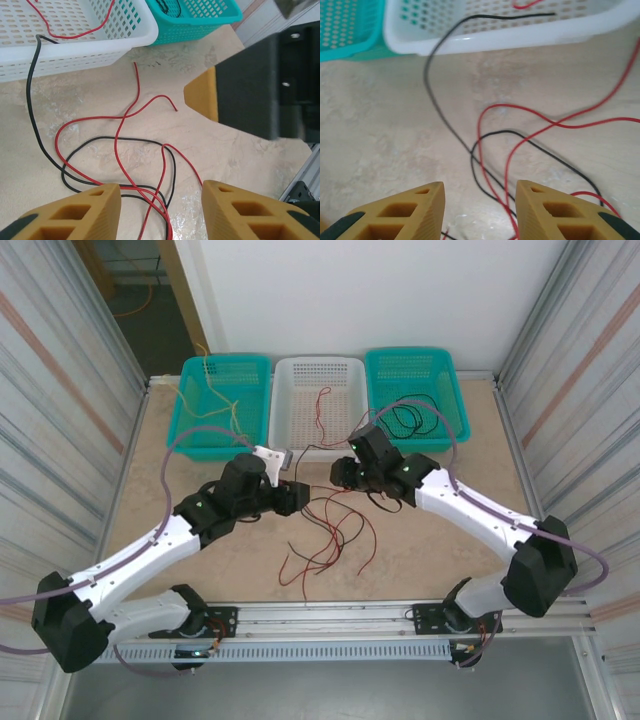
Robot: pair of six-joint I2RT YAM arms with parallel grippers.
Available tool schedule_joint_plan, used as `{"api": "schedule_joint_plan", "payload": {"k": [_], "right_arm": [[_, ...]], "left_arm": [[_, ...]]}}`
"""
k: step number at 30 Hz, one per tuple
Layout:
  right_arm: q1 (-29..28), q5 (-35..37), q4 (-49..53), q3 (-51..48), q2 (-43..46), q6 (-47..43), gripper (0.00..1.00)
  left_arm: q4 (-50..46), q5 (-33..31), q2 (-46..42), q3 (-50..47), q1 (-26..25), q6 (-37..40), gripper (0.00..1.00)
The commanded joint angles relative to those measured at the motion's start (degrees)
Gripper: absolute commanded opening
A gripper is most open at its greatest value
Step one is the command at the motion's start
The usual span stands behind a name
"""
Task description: Untangle the cables
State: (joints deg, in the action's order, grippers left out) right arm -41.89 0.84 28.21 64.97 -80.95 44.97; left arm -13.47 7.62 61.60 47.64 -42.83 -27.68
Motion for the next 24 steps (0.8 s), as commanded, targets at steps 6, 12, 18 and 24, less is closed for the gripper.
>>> {"api": "schedule_joint_plan", "payload": {"k": [6,12,18,24], "right_arm": [[1.9,-3.3,-0.8,-2.3,-9.3,4.4,0.39],[-0.1,-4.3,-2.6,1.0,-17.8,3.8,0.37],[-1.2,-5.8,-4.1,3.3,-23.1,3.8,0.37],[-1.1,-5.7,-4.3,3.6,-25.6,3.5,0.27]], "left_arm": [[-0.8,-0.3,-1.3,1.3,0.2,1.4,0.39],[-1.3,-1.6,-2.6,-0.6,2.7,1.1,0.48],[-0.5,0.3,4.3,0.0,8.7,-1.6,0.39],[0.3,1.5,5.6,1.0,8.6,-1.5,0.34]]}}
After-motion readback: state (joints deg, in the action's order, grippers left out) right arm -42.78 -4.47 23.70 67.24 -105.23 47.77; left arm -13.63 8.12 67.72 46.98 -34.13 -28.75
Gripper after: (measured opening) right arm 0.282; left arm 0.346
